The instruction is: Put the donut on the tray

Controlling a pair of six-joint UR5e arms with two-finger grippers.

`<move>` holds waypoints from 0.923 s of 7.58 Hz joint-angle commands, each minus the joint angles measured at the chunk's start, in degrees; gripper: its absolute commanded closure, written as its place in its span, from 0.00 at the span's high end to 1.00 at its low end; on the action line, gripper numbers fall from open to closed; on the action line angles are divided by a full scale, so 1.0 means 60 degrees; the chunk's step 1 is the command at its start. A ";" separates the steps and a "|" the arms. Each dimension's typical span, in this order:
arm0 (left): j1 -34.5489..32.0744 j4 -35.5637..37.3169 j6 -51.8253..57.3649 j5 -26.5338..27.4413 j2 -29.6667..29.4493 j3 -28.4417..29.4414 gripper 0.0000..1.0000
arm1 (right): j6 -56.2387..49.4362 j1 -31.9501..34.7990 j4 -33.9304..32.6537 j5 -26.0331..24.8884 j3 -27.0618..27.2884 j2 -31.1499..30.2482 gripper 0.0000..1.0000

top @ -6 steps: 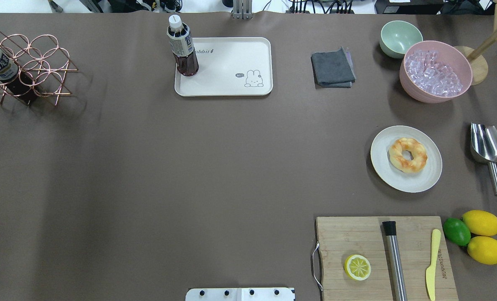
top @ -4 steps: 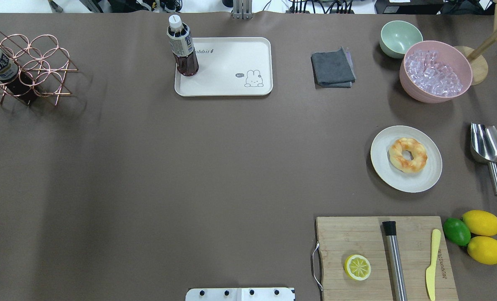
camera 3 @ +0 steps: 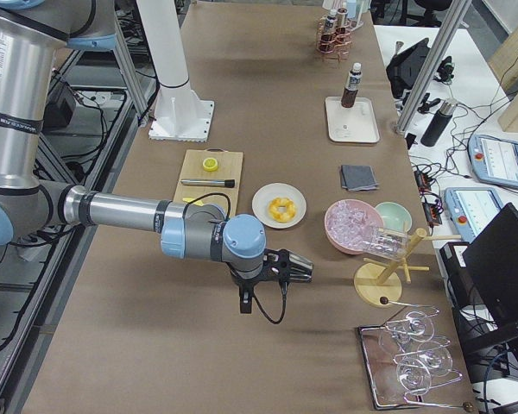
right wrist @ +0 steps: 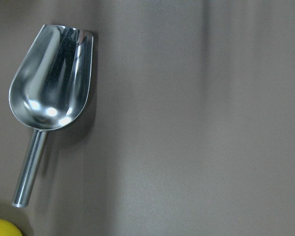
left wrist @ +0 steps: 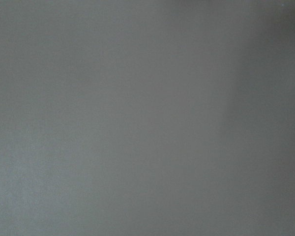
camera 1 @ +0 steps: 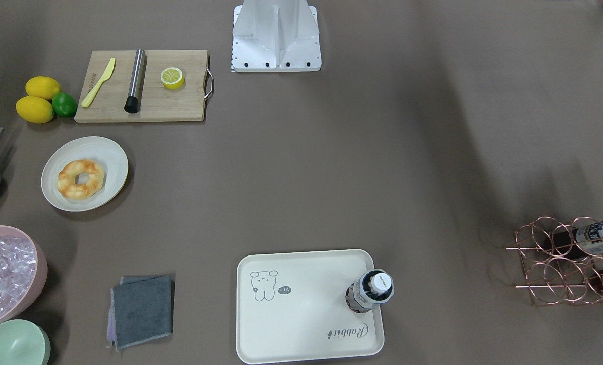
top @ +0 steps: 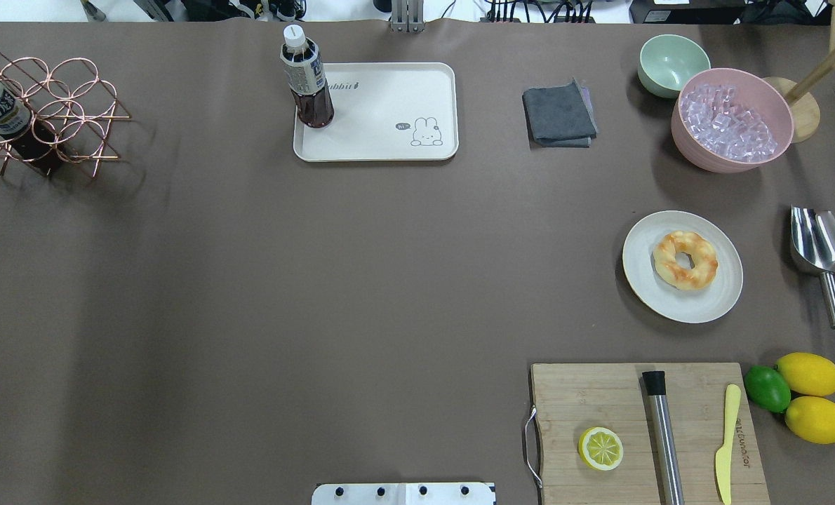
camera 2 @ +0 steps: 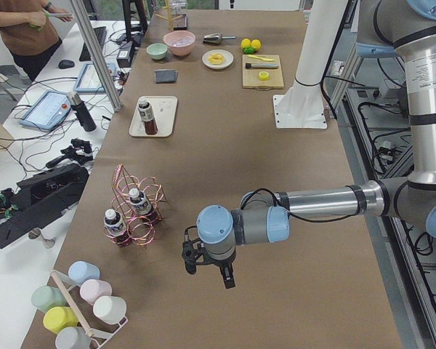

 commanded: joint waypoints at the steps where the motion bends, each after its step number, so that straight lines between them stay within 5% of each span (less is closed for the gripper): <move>1: -0.0062 -0.0014 0.0006 0.0016 0.0127 -0.0003 0.98 | 0.0012 -0.0014 0.0010 0.0007 -0.0002 0.0043 1.00; 7: -0.0062 -0.0014 0.0021 -0.0028 0.0141 -0.0017 0.98 | -0.0017 -0.0029 0.0010 0.0022 0.0027 0.0044 1.00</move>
